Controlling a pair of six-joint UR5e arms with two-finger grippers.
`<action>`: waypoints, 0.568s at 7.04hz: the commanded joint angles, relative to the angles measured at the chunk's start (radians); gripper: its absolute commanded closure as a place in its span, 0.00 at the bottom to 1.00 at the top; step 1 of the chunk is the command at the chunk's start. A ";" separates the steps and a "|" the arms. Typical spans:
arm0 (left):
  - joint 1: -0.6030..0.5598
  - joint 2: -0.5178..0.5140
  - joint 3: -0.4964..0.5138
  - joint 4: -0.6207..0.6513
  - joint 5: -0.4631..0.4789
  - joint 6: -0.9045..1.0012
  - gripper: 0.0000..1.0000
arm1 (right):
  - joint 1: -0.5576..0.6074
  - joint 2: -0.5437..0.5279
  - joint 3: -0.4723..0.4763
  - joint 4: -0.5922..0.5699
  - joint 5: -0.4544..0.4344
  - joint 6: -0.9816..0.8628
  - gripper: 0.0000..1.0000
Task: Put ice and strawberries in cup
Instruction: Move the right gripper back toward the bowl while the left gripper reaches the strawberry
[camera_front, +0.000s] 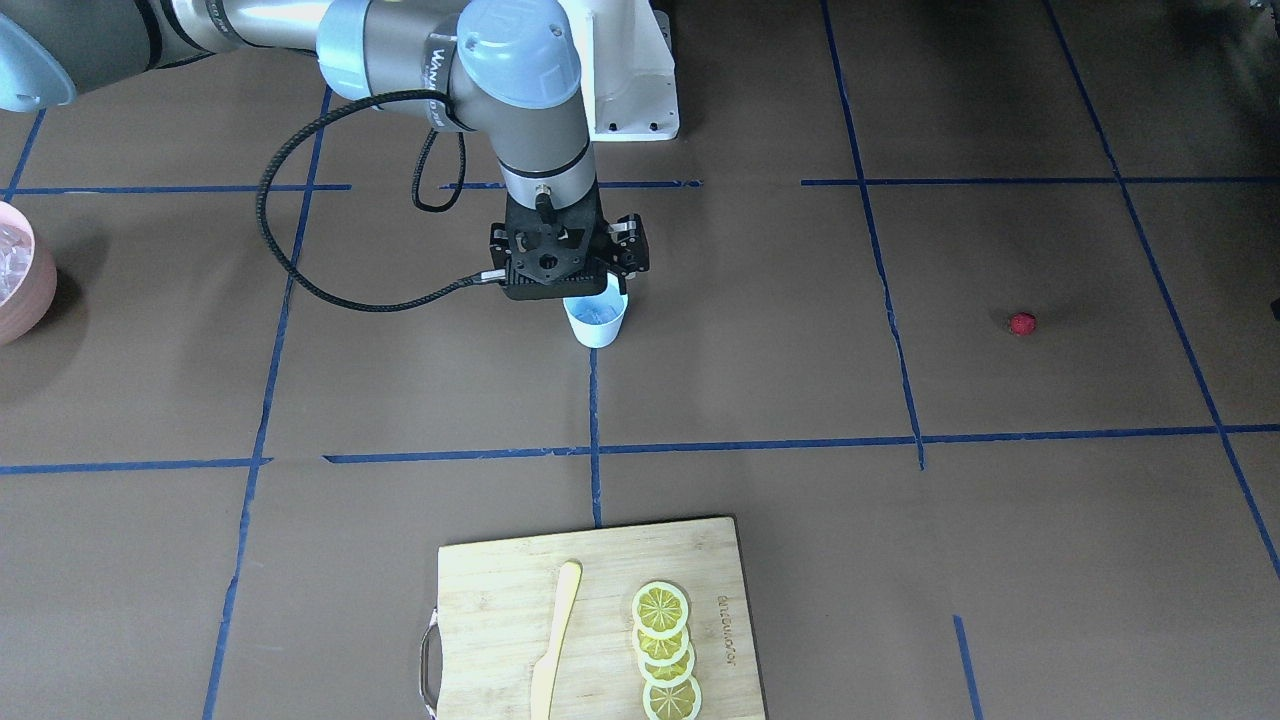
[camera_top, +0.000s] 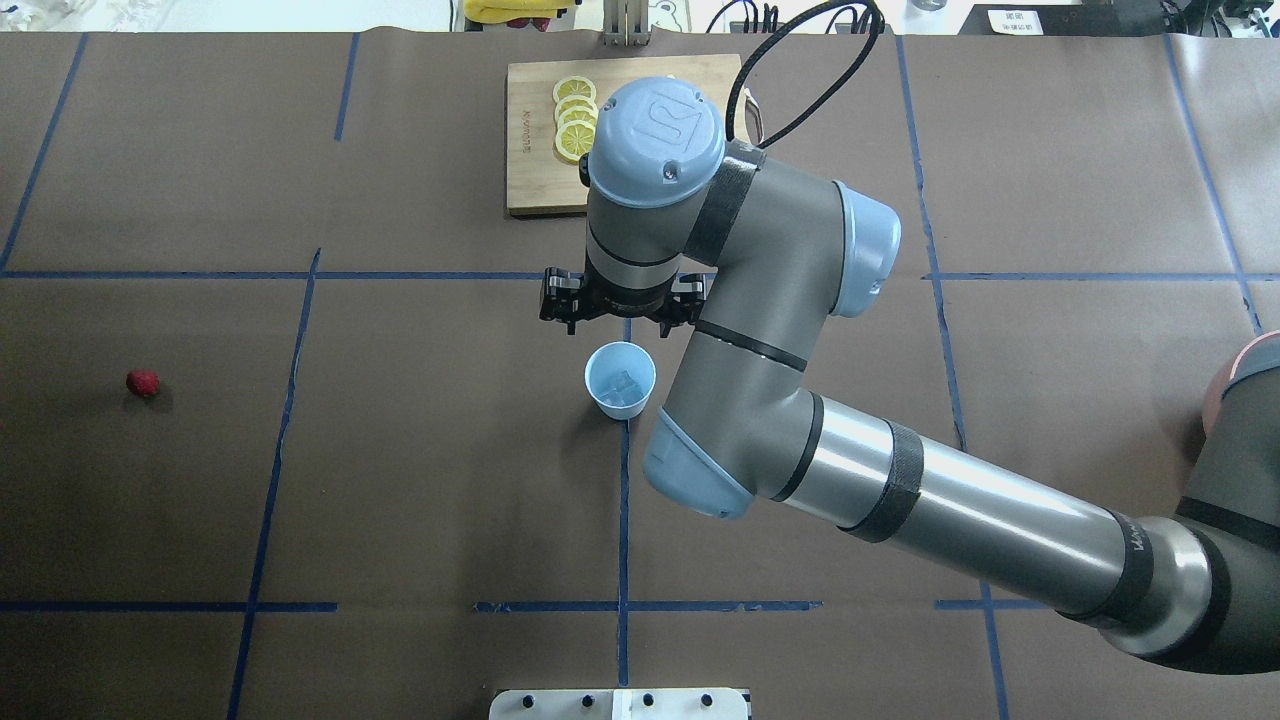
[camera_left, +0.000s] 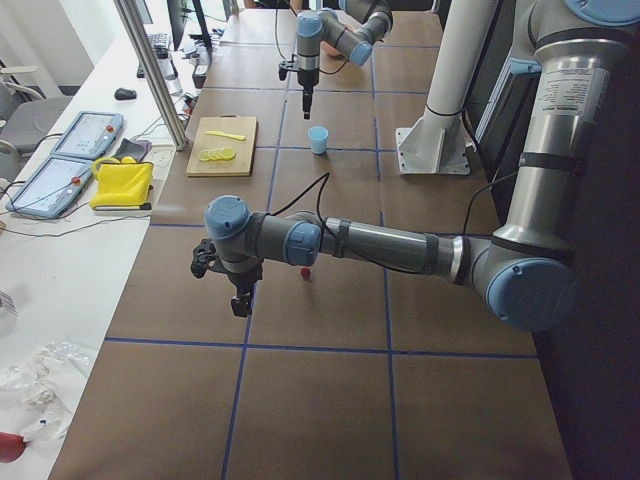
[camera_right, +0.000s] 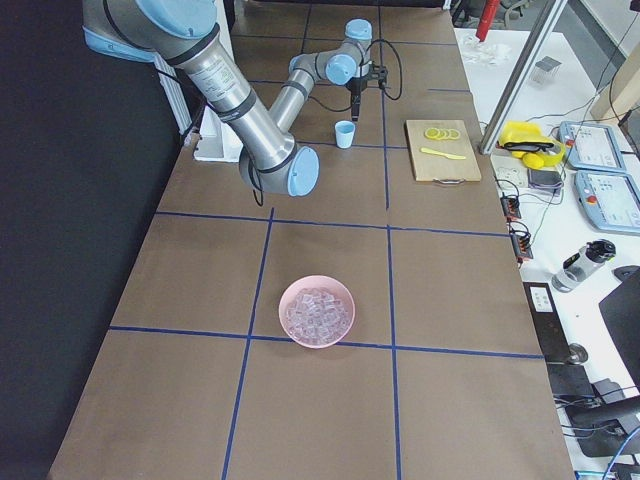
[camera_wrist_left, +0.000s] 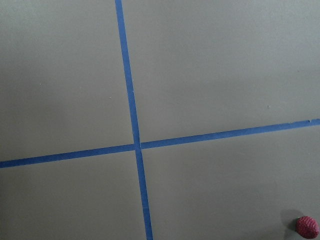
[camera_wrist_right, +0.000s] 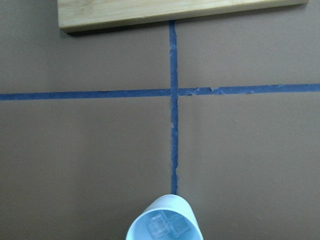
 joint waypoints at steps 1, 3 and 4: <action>0.080 0.034 -0.115 -0.002 0.002 -0.125 0.00 | 0.072 -0.129 0.163 -0.037 0.008 -0.073 0.01; 0.222 0.098 -0.235 -0.048 0.133 -0.383 0.00 | 0.208 -0.235 0.246 -0.037 0.122 -0.197 0.01; 0.308 0.139 -0.228 -0.205 0.169 -0.539 0.00 | 0.268 -0.315 0.309 -0.039 0.153 -0.278 0.01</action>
